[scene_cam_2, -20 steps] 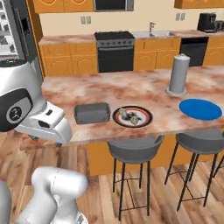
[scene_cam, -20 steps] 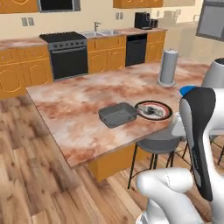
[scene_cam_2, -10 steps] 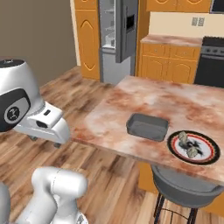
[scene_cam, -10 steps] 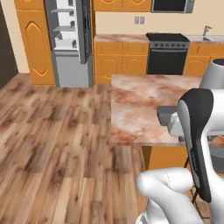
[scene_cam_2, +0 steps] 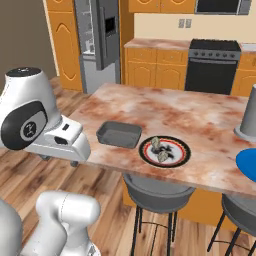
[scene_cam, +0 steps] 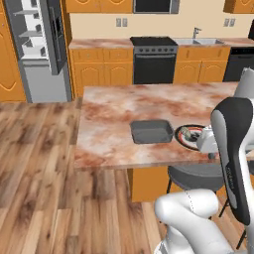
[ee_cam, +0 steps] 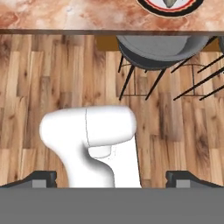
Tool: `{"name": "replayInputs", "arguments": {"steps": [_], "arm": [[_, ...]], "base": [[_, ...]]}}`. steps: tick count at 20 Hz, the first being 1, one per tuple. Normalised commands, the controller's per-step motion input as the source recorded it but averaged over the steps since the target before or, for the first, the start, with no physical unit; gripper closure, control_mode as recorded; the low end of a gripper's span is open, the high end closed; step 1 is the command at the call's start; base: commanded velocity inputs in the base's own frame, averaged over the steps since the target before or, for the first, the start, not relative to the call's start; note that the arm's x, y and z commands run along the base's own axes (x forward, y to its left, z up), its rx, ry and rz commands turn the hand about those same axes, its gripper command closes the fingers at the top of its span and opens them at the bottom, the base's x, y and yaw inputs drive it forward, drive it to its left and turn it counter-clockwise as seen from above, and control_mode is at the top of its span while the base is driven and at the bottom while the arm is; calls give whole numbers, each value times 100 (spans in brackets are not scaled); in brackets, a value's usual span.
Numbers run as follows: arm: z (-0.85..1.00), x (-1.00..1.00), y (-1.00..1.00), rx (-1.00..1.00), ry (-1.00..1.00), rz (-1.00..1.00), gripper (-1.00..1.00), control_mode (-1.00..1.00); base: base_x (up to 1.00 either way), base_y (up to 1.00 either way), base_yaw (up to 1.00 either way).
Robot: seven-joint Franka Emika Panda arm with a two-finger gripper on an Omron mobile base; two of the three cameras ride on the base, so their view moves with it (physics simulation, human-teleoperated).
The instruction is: Place two dumplings into each of the tupperware containers and then place the containers in the fridge.
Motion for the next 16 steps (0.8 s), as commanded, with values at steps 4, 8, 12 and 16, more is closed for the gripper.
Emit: {"name": "replayInputs", "arguments": {"steps": [4, 8, 12, 16], "arm": [[0, 0, 0, 0, 0, 0, -100, 100], [0, 0, 0, 0, 0, 0, -100, 100], [0, 0, 0, 0, 0, 0, -100, 100], [0, 0, 0, 0, 0, 0, -100, 100]], "base": [[42, 6, -6], [38, 9, -3], [8, 22, -22], [19, 35, -21]]}}
